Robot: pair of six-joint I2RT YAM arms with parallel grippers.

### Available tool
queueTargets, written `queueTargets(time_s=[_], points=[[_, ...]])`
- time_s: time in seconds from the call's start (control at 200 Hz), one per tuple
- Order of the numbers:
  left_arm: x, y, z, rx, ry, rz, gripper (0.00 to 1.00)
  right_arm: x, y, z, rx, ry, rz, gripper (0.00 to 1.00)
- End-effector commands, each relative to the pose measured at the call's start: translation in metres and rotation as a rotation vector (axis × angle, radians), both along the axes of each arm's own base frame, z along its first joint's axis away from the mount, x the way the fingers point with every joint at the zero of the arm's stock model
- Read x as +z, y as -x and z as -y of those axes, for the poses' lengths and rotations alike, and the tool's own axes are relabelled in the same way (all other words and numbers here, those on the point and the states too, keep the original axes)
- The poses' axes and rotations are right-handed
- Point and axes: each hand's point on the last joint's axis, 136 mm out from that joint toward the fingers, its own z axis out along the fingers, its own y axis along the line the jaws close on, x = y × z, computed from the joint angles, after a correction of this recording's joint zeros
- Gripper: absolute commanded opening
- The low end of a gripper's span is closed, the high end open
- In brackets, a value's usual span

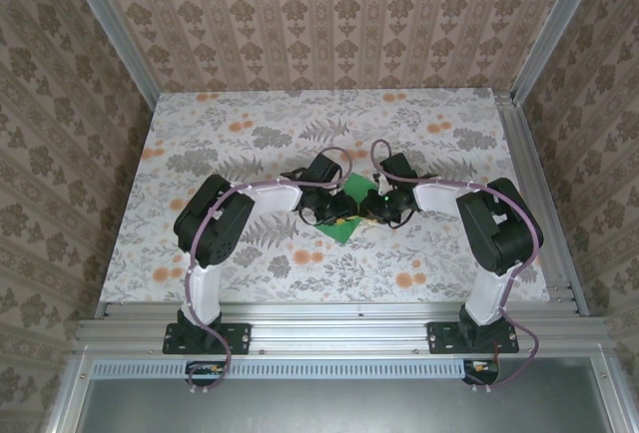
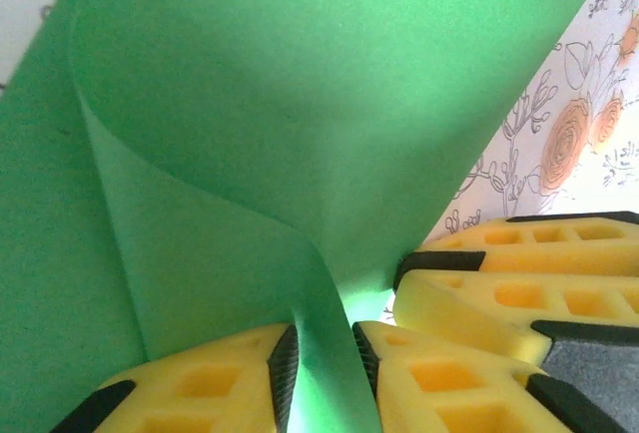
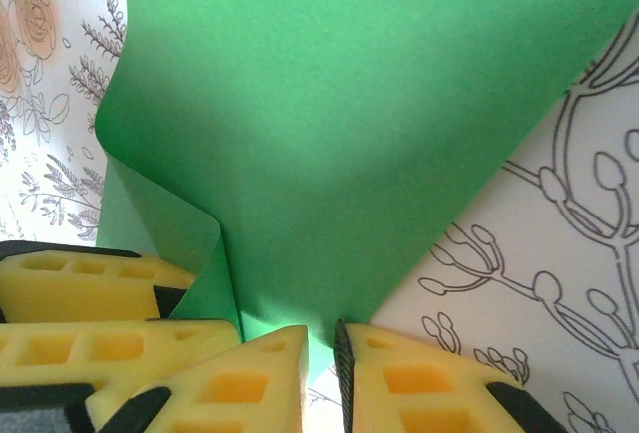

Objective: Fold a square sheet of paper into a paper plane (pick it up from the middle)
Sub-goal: Fold the triangle a second time at the center of the table.

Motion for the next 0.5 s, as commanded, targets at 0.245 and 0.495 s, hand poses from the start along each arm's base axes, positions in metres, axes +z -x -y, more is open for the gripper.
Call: queueTargets(time_s=[0.245,0.495], points=[[-0.019,0.004,-0.007,0.021,-0.017,0.006,0.49,0.014,0.009,0.0,-0.012,-0.038,0.008,0.2],[-0.012,0.003,-0.004,0.024,0.02,0.02,0.52,0.035,0.012,0.011,-0.057,-0.084,0.038,0.21]])
